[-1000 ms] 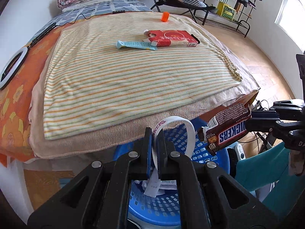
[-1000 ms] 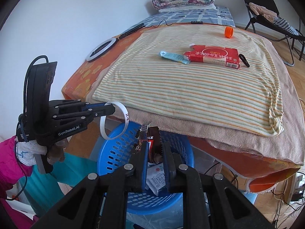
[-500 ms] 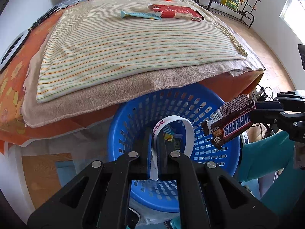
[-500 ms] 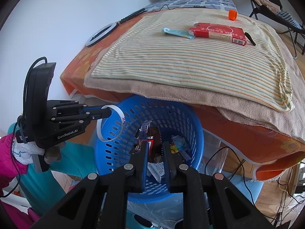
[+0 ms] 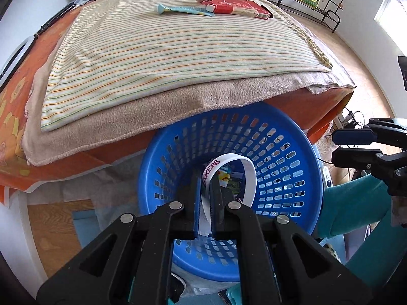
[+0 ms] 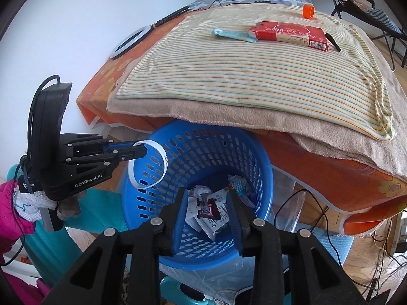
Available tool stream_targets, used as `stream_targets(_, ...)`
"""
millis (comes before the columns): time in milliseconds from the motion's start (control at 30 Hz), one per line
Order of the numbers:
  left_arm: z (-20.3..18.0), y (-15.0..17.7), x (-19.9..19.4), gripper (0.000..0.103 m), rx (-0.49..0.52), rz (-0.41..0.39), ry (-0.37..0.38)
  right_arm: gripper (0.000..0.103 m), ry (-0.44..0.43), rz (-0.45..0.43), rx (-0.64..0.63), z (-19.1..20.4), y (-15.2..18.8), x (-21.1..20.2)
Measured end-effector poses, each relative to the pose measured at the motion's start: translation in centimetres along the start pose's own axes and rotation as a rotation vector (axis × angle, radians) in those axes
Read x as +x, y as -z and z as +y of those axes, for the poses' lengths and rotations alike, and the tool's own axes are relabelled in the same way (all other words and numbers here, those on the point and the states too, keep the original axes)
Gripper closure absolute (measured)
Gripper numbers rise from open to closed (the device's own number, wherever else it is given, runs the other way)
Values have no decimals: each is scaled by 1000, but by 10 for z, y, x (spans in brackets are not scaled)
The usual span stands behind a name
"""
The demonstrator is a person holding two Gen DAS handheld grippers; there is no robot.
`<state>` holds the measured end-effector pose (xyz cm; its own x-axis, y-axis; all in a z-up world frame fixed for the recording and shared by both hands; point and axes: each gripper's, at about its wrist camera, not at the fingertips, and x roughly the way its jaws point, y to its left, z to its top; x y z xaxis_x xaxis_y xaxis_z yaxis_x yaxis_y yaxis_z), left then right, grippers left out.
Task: Collect trash
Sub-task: 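Carry the Snickers wrapper to the blue basket and open the right gripper, then move the left tool back to the light-blue tube on the towel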
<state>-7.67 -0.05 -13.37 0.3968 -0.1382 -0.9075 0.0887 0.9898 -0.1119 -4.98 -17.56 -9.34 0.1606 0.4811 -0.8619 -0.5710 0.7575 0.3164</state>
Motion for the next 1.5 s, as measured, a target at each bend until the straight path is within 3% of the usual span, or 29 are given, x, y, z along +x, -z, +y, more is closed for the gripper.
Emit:
stream_targets(67, -1, 0, 1, 92, 3, 2, -3, 47, 4, -5, 6, -1, -1, -1)
stream_targets(167, -1, -1, -1, 57, 4, -12, -11, 37, 12, -12, 12, -1, -2, -2)
stream_targets(233, -1, -2, -4, 46, -1, -32, -24, 31, 20, -16, 16, -2, -3, -3)
stream_targets(433, -1, -6, -7, 45, -6, -37, -24, 18, 19, -24, 46, -7, -4, -5)
stream_targets(933, 0, -35, -13, 44, -8, -38, 0, 15, 26, -60, 104, -17, -17, -15)
stream_targets(1333, 6, -113, -31, 44, 35, -118, -30, 15, 43, -176, 190, -58, -71, -54)
stream_targets(1500, 14, -152, -27, 44, 13, -145, 7, 15, 63, -199, 217, -90, -109, -60)
